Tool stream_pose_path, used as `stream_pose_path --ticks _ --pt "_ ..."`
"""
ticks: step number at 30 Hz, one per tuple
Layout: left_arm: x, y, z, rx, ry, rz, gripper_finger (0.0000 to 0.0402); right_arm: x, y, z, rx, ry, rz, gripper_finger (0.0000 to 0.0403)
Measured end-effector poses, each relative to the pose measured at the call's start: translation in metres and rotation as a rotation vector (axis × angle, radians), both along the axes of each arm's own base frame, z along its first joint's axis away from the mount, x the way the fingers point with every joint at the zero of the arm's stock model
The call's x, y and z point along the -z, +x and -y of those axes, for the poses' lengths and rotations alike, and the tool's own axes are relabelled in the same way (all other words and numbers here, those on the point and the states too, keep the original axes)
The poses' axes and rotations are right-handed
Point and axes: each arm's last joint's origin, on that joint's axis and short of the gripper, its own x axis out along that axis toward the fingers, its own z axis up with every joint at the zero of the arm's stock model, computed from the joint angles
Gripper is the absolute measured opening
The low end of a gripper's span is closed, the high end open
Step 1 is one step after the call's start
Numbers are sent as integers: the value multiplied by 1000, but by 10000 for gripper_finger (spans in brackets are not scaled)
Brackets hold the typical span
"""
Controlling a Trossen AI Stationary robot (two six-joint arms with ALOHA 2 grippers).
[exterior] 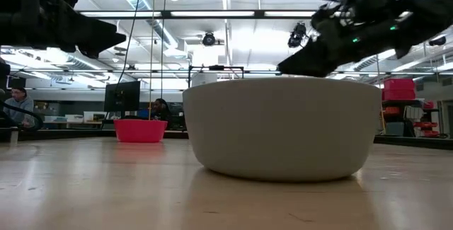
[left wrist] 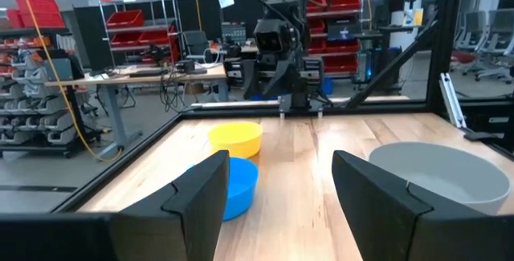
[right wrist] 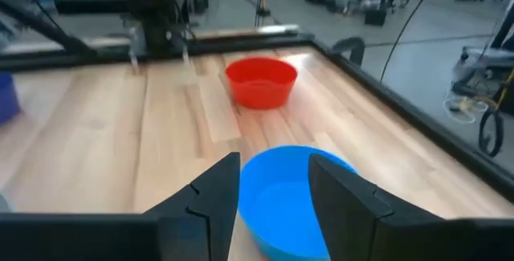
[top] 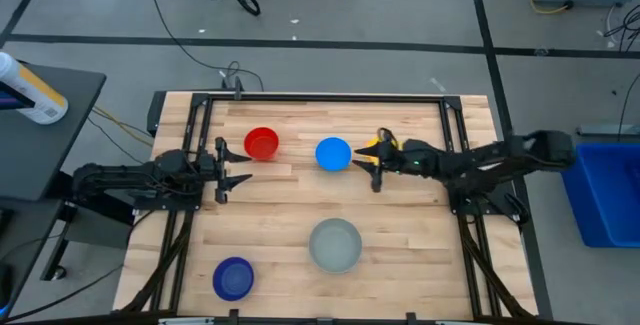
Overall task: Nest bowls inside each other
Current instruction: Stack the light blue bowl on top of the gray bowl
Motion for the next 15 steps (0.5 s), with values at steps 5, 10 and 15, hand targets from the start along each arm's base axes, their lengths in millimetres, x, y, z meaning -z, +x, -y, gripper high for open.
stream_pose_path --ticks 5,10,15 --pt "1 0 0 -2 3 -14 231 15 27 10 -48 23 -76 158" --pt "3 0 0 -15 2 -34 231 26 47 13 -101 41 -116 153" --pt "4 0 -1 -19 2 -37 231 32 55 13 -154 66 -134 152"
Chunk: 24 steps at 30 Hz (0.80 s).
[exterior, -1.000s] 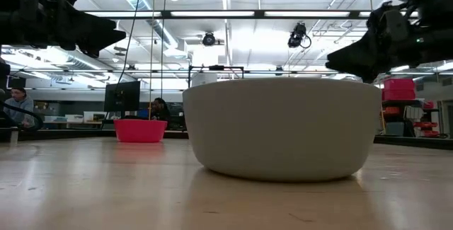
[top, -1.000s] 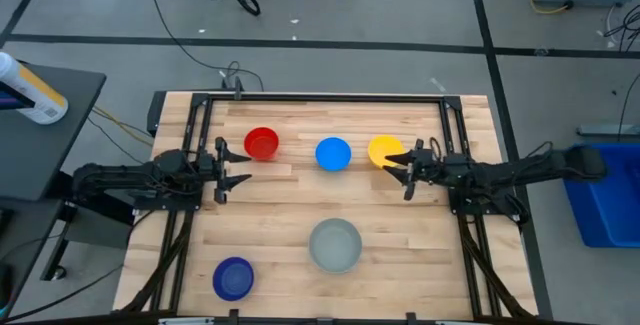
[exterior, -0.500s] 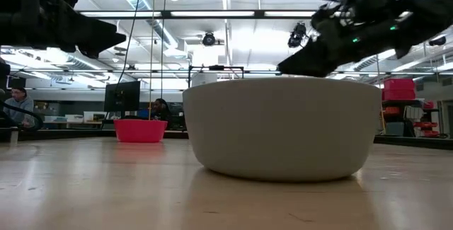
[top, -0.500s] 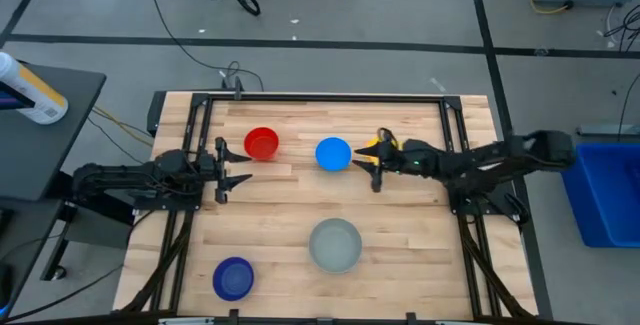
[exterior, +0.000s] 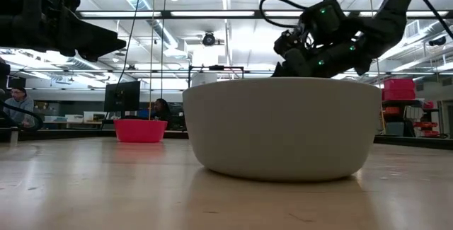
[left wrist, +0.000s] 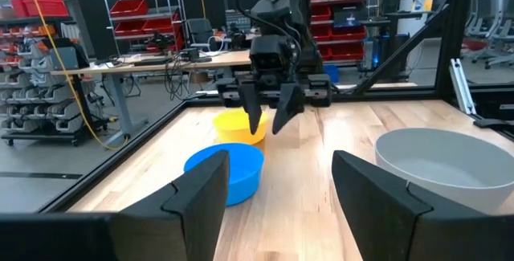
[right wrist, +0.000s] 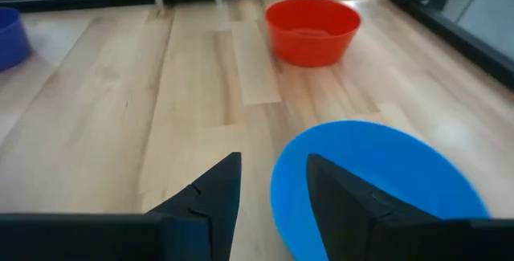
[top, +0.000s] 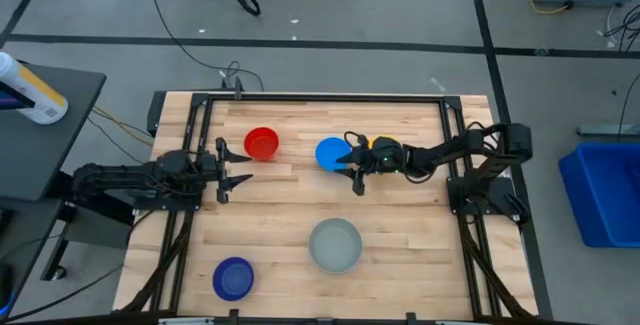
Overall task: Nest bowls inside each other
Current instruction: Stack the light blue bowl on top of the gray bowl
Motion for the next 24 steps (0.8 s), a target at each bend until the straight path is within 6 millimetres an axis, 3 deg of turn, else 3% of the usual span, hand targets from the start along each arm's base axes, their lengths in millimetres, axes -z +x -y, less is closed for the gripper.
stream_pose_path --ticks 24 --pt "0 0 0 -1 3 -1 231 8 1 4 108 50 -70 234"
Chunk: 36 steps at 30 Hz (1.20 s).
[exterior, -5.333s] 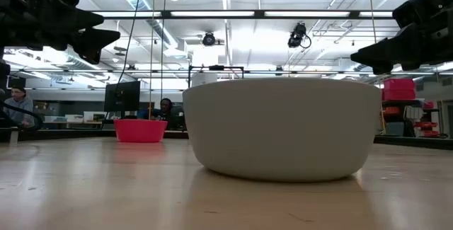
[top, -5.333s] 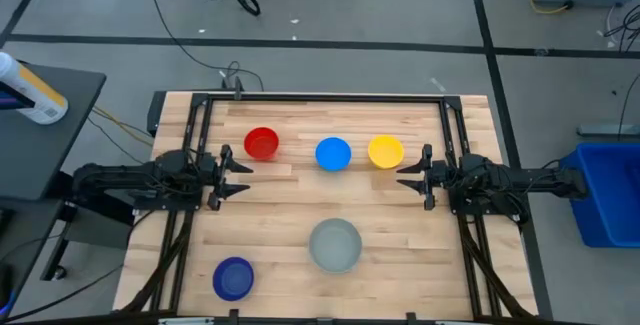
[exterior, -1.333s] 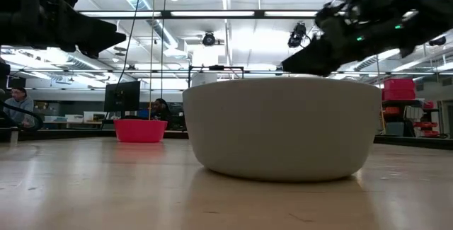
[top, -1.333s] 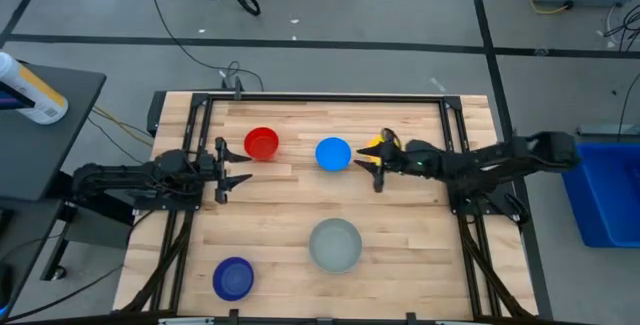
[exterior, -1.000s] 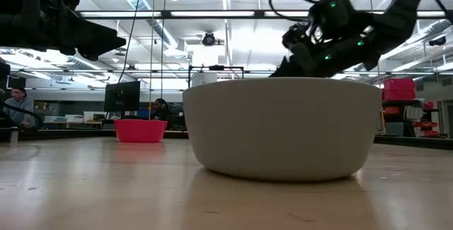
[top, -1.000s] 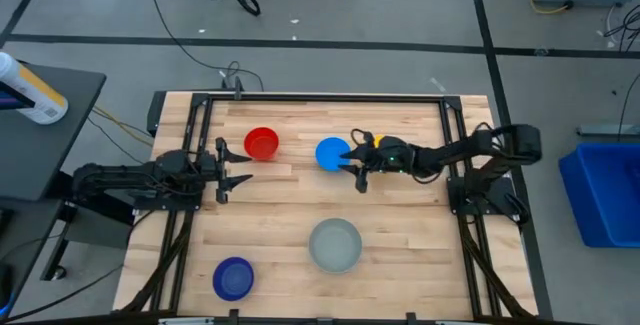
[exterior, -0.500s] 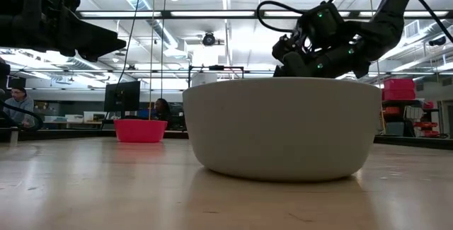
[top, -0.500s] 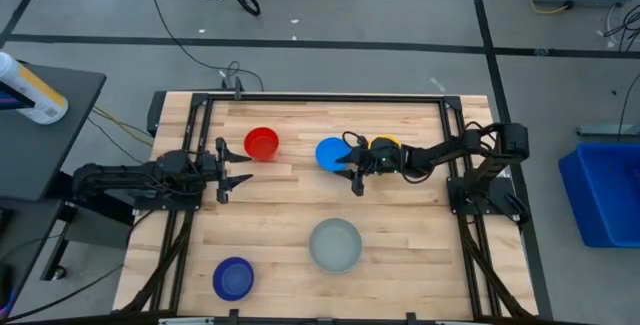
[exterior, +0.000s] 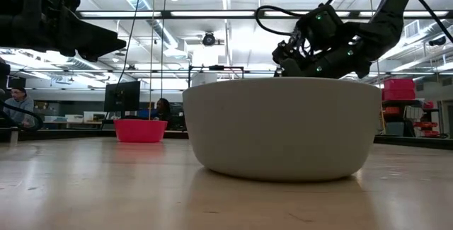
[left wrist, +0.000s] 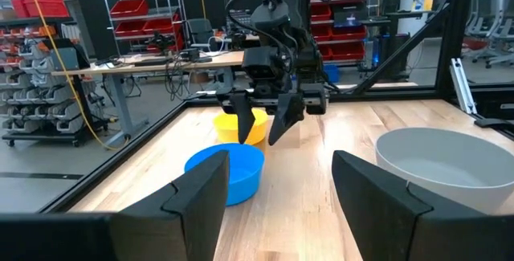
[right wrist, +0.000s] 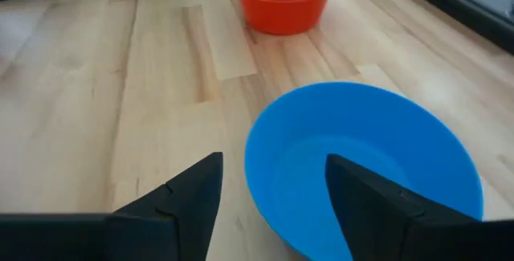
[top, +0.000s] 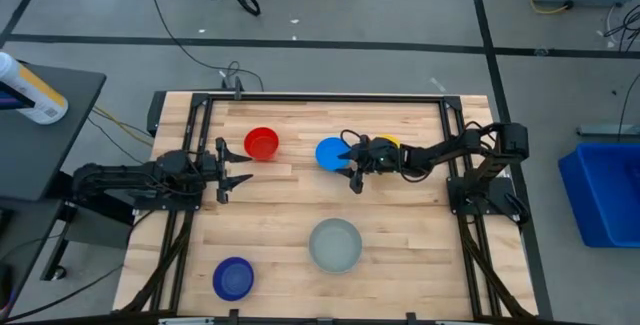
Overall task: Nest bowls inside each other
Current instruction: Stack the light blue bowl on top of the gray bowl
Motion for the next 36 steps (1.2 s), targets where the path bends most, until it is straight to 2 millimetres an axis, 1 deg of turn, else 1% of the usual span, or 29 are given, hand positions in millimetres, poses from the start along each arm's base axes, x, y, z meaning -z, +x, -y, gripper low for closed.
stream_pose_path --ticks 4,9,12,17,21,31,36 --pt "0 0 0 -1 10 -2 231 -2 13 0 -24 20 -29 239" --pt "0 0 0 -1 10 -2 231 6 35 3 -57 37 -104 239" --pt "0 0 0 -1 10 -2 231 12 42 4 -63 34 -125 236" --pt "0 0 0 -1 8 -2 231 13 43 4 -64 32 -130 230" --pt "0 0 0 0 8 -2 231 14 43 4 -64 34 -140 216" --pt "0 0 0 -1 8 -2 231 16 41 4 -50 31 -170 165" --pt "0 0 0 0 8 -2 231 16 41 5 -28 23 -172 121"
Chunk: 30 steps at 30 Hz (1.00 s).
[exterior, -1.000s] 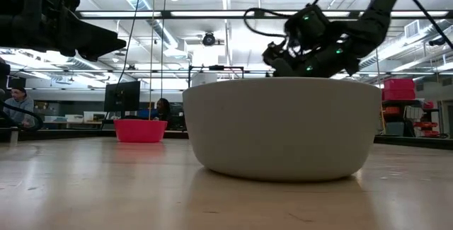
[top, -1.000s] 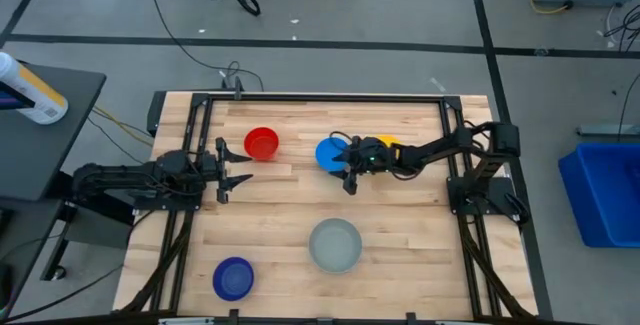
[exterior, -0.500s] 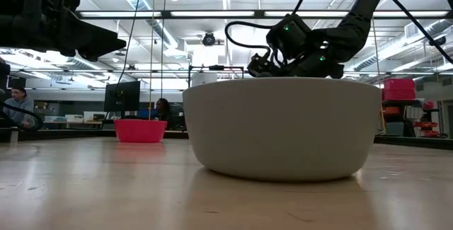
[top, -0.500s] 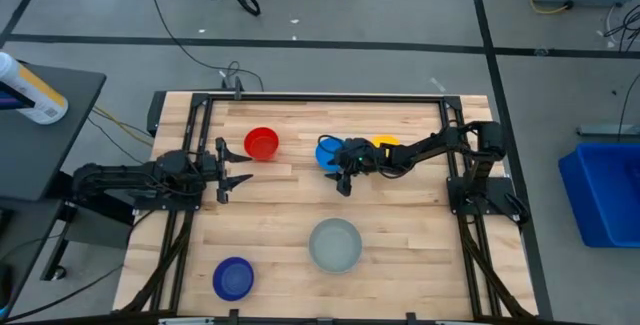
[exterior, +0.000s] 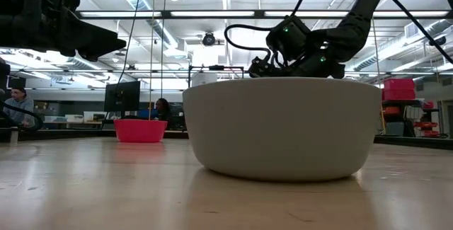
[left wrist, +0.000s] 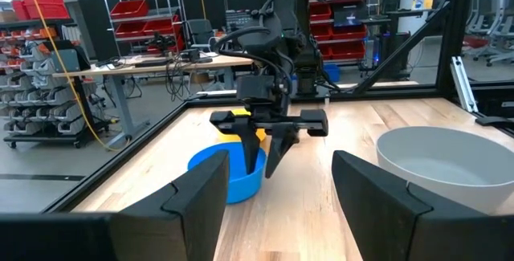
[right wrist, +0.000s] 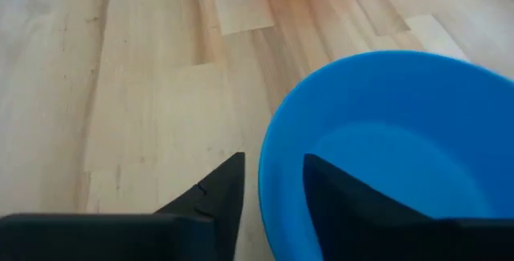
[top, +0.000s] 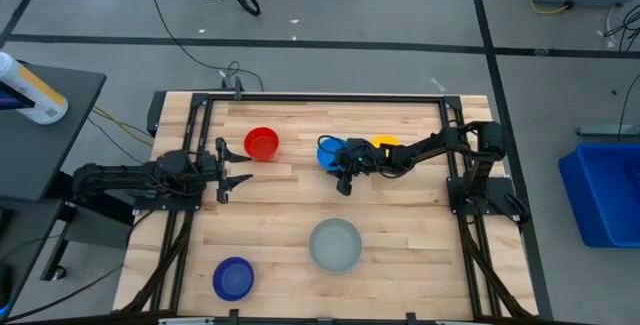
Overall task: Nest bowls inside each other
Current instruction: Stack the light blue bowl on top of the gray bowl
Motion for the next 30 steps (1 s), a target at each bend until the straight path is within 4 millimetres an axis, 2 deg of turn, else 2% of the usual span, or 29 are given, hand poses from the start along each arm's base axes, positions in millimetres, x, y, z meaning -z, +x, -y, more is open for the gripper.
stream_pose_path --ticks 7,14,30 --pt "0 0 0 0 -6 1 231 -1 0 0 -2 -16 0 14" --pt "1 0 0 -4 -6 -4 231 -2 2 -10 -16 -57 10 5" --pt "1 0 0 -9 -15 -8 231 -29 18 -68 -197 -112 297 1"
